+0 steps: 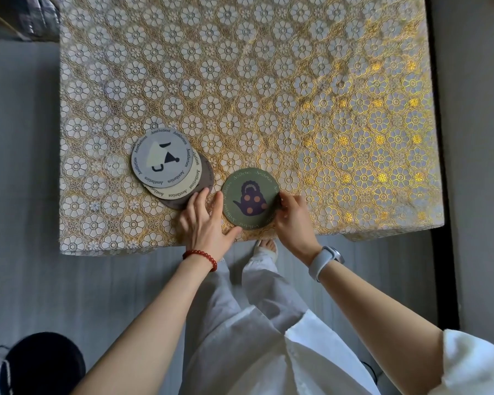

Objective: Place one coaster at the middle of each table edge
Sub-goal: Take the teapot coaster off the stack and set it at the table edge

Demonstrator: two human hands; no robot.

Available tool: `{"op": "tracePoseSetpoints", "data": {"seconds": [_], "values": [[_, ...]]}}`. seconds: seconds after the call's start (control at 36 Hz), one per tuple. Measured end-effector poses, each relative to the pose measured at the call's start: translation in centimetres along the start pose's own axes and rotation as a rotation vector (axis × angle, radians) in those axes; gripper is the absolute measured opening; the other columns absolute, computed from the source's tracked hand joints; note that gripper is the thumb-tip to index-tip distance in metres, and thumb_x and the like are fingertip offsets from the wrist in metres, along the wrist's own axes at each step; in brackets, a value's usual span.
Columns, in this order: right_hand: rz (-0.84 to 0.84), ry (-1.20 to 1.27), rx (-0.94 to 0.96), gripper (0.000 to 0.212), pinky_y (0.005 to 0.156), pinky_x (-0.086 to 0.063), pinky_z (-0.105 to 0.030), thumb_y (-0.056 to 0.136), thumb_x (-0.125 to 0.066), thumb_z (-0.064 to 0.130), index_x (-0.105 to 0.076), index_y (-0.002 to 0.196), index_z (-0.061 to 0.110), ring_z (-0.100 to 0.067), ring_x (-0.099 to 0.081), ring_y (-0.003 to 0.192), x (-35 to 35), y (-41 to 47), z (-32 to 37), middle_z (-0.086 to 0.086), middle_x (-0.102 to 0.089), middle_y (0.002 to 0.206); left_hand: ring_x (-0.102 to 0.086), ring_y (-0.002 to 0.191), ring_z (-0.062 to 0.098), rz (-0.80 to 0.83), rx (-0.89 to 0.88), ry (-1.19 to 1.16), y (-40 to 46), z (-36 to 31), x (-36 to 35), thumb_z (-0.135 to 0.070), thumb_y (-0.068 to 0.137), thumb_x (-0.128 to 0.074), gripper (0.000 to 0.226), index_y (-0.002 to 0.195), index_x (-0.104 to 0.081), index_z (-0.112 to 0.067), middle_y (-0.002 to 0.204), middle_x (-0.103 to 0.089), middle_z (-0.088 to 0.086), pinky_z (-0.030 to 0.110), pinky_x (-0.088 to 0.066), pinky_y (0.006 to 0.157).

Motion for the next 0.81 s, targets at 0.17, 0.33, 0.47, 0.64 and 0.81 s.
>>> {"op": "tracePoseSetpoints", "data": {"seconds": [0.17, 0.33, 0.47, 0.64, 0.81], "values": [[-0.014, 0.001, -0.009, 0.027, 0.064, -0.025, -0.016, 0.084, -0.038, 0.001, -0.052, 0.108, 0.004, -0.025, -0.042, 0.09, -0.02, -0.09, -0.35, -0.005, -0.04, 0.092, -0.005, 0.134, 0.023, 0.028, -0.001, 0.004, 0.23, 0.06, 0.01, -0.047, 0.067, -0.069, 0.084, 0.136, -0.028, -0.024, 0.15, -0.015, 0.011, 0.057, -0.016, 0.105], [-0.021, -0.017, 0.008, 0.03, 0.063, -0.023, -0.016, 0.084, -0.038, 0.0, -0.051, 0.111, 0.004, -0.025, -0.041, 0.093, -0.08, -0.31, -0.55, -0.008, -0.044, 0.094, 0.002, 0.138, 0.023, 0.058, -0.001, 0.018, 0.37, 0.12, 0.15, -0.047, 0.068, -0.069, 0.085, 0.138, -0.024, -0.026, 0.153, -0.006, 0.011, 0.058, -0.012, 0.105], [-0.014, -0.061, 0.023, 0.027, 0.061, -0.022, -0.019, 0.085, -0.037, 0.0, -0.051, 0.107, 0.003, -0.026, -0.042, 0.089, -0.03, -0.3, -0.68, -0.016, -0.05, 0.1, 0.004, 0.138, 0.023, 0.07, -0.001, 0.026, 0.35, 0.15, 0.24, -0.048, 0.069, -0.067, 0.085, 0.139, -0.023, -0.027, 0.153, -0.004, 0.011, 0.057, -0.011, 0.105], [0.011, -0.148, 0.033, 0.027, 0.067, -0.031, -0.029, 0.085, -0.036, 0.003, -0.051, 0.107, 0.004, -0.029, -0.044, 0.091, 0.12, -0.09, -0.81, -0.018, -0.054, 0.099, 0.004, 0.138, 0.024, 0.068, -0.003, 0.028, 0.31, 0.18, 0.19, -0.048, 0.069, -0.067, 0.085, 0.139, -0.023, -0.027, 0.154, -0.005, 0.011, 0.057, -0.012, 0.105], [-0.016, -0.271, 0.072, 0.038, 0.08, -0.04, -0.04, 0.083, -0.041, 0.002, -0.044, 0.12, 0.003, -0.036, -0.044, 0.097, 0.32, -0.79, -0.36, -0.022, -0.049, 0.107, 0.001, 0.138, 0.025, 0.066, 0.0, 0.045, 0.25, 0.23, 0.28, -0.049, 0.069, -0.067, 0.086, 0.139, -0.022, -0.028, 0.153, -0.007, 0.012, 0.057, -0.014, 0.104]]}}
Point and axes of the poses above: each hand's wrist, its own y-axis towards the middle knuckle, its own x-axis out of the back of the hand, z = x × y, the point moved 1 cm from there along y, towards the middle knuckle
